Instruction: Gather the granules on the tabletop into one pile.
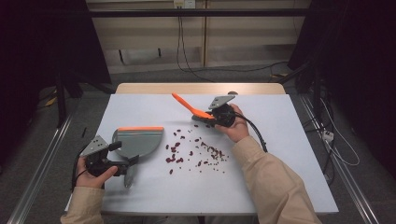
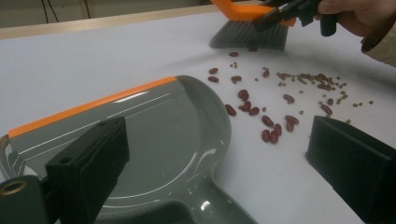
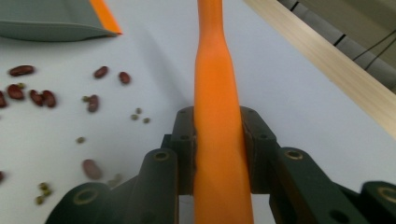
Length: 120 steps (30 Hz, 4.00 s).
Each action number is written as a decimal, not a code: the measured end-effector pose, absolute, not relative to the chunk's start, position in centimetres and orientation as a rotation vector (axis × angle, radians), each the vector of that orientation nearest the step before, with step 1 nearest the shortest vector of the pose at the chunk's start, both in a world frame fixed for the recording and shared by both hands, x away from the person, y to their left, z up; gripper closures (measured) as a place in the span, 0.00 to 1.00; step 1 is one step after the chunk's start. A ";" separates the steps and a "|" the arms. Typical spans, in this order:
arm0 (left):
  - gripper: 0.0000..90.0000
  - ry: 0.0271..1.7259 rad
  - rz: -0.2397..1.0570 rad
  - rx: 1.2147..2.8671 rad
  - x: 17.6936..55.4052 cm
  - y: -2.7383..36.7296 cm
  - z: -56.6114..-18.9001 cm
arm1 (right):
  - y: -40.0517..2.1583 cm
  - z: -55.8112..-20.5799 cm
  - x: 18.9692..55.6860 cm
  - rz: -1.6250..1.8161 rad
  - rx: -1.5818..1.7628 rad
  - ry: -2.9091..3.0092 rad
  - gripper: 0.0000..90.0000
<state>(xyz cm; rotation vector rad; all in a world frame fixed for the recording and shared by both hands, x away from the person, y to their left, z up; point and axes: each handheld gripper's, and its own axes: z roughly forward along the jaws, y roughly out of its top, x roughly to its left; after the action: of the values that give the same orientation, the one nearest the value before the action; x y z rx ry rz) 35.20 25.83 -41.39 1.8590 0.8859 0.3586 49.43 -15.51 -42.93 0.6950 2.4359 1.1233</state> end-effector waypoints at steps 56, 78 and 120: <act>0.06 0.896 0.368 1.855 34.8 26.5 -41.3 | -11.4 -42.4 50.0 1.163 0.474 2.450 0.80; 0.06 0.902 0.379 1.853 34.4 27.0 -41.2 | -10.6 -42.6 44.1 1.133 0.157 2.609 0.79; 0.06 0.908 0.379 1.848 34.5 27.2 -41.3 | -8.2 -42.6 43.5 1.190 0.113 2.598 0.79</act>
<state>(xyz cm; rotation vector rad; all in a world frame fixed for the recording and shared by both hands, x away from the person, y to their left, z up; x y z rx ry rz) 34.55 27.23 -41.26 1.8475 0.9080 0.3789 43.52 -8.21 -42.63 0.1133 2.5982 1.1900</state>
